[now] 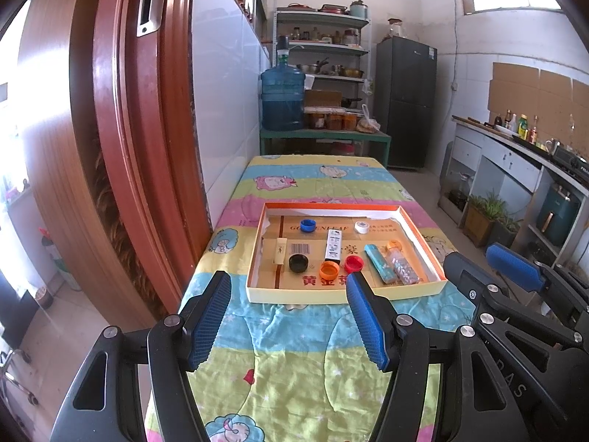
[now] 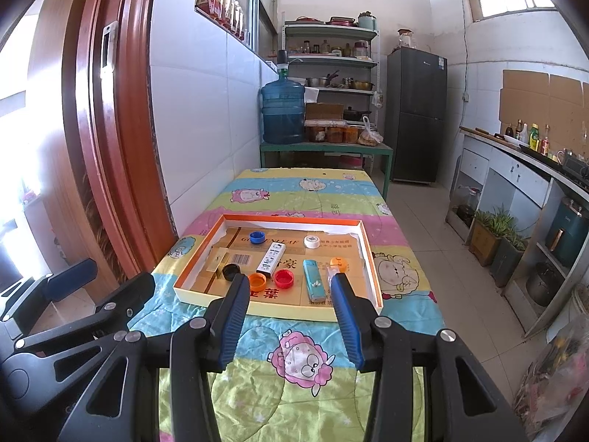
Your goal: Organize rigid objects
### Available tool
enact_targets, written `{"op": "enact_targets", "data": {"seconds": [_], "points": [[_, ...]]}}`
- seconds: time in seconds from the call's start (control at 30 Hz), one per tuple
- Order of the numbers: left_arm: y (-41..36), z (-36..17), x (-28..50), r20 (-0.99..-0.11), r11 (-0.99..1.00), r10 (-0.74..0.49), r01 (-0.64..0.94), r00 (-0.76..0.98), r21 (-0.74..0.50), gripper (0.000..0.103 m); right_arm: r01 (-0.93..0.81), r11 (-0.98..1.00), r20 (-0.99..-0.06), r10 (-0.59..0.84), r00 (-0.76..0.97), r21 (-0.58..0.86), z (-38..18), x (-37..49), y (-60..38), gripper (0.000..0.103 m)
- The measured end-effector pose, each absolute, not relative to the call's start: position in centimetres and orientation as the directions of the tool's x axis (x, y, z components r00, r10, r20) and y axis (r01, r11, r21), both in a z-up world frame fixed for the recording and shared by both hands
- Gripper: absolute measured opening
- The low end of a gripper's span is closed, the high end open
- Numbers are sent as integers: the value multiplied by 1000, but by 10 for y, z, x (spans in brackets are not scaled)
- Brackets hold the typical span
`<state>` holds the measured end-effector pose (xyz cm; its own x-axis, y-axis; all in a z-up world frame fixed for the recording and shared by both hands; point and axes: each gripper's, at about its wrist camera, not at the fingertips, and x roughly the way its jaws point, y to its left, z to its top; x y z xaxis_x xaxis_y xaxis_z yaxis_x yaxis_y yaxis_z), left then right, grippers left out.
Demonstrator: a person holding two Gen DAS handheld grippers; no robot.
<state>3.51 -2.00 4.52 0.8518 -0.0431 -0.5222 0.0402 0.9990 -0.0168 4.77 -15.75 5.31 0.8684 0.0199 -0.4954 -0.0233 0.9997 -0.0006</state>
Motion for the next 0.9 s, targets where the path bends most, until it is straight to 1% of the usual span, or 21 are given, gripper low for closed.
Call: {"op": "enact_targets", "data": {"seconds": [0.9], "points": [[-20, 42, 37, -527, 999, -41, 32, 849, -25, 67, -23, 1000, -499, 20, 867, 0, 50, 49, -157, 46]]}}
